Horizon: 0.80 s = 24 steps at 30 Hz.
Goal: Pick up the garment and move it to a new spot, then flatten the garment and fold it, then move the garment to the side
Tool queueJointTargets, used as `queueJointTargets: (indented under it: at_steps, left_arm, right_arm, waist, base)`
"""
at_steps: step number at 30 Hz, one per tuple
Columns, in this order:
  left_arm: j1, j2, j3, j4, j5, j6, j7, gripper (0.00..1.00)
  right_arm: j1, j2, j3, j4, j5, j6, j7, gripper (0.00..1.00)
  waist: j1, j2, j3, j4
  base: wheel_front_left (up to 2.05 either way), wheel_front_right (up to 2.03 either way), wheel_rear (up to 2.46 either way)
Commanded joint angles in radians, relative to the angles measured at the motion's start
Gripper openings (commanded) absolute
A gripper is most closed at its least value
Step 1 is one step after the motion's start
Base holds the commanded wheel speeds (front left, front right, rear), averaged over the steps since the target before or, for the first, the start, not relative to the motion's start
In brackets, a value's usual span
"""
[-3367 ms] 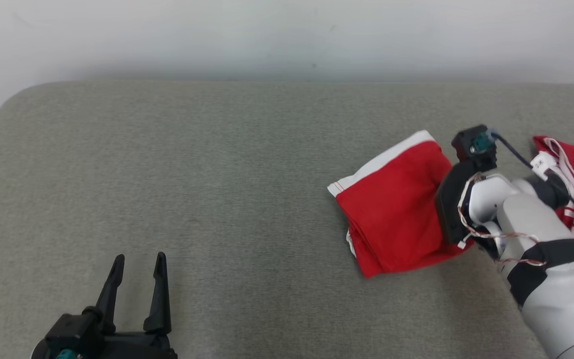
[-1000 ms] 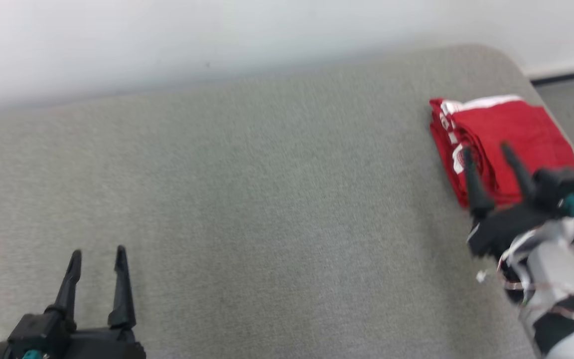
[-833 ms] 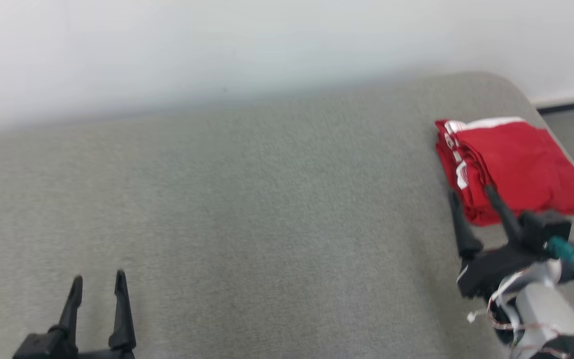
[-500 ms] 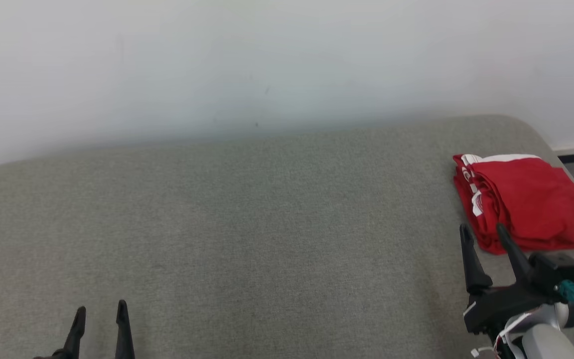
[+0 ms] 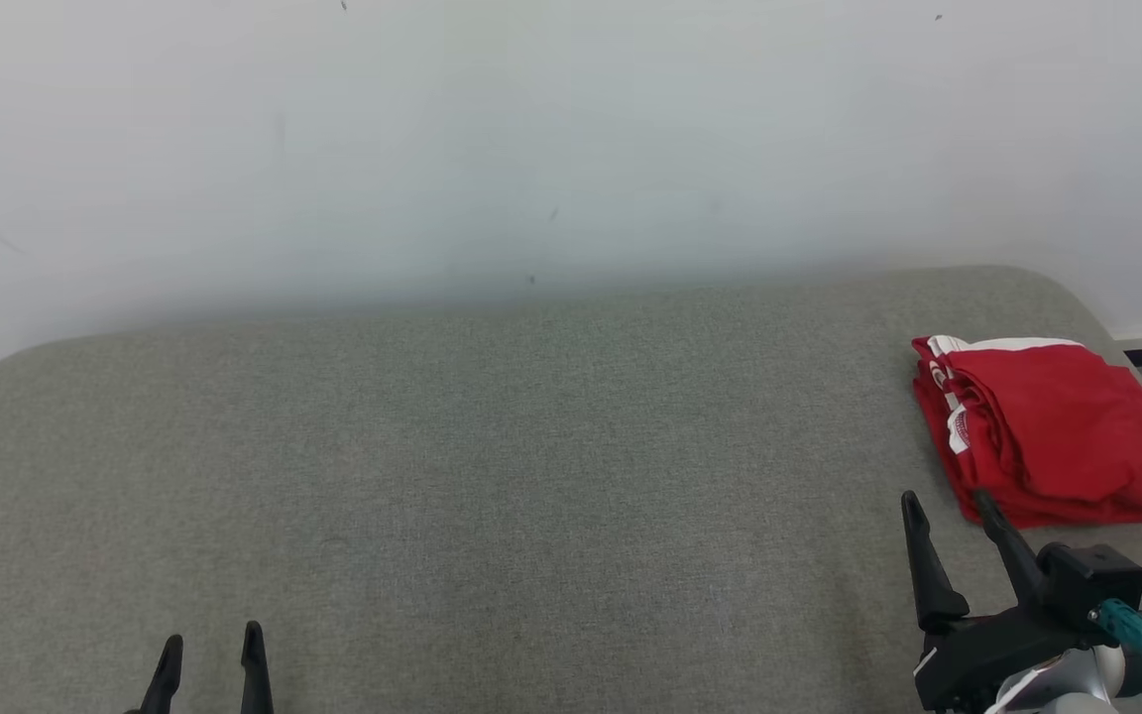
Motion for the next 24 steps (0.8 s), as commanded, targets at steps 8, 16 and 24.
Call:
queueJointTargets:
  at_steps: [8, 16, 24]
  left_arm:
    - [-0.01, -0.001, 0.002, -0.013, 0.002, -0.003, 0.0, 1.0]
    - [-0.007, -0.001, 0.002, -0.023, -0.003, -0.004, 0.0, 1.0]
    - [-0.006, -0.001, -0.007, -0.032, 0.002, 0.002, 0.0, 1.0]
  right_arm:
    - [0.037, 0.016, -0.025, -0.041, -0.015, -0.003, 0.021, 1.0]
    - [0.046, 0.026, -0.035, -0.058, -0.02, -0.003, 0.035, 1.0]
    - [0.046, 0.03, -0.036, -0.071, -0.024, -0.003, 0.038, 1.0]
  waist:
    - [0.0, 0.0, 0.007, -0.005]
    - [0.0, 0.0, 0.009, -0.005]
    - [0.0, 0.0, 0.019, -0.005]
  base:
    - [0.0, 0.0, 0.0]
    - [0.0, 0.0, 0.0]
    - [0.0, 0.0, 0.0]
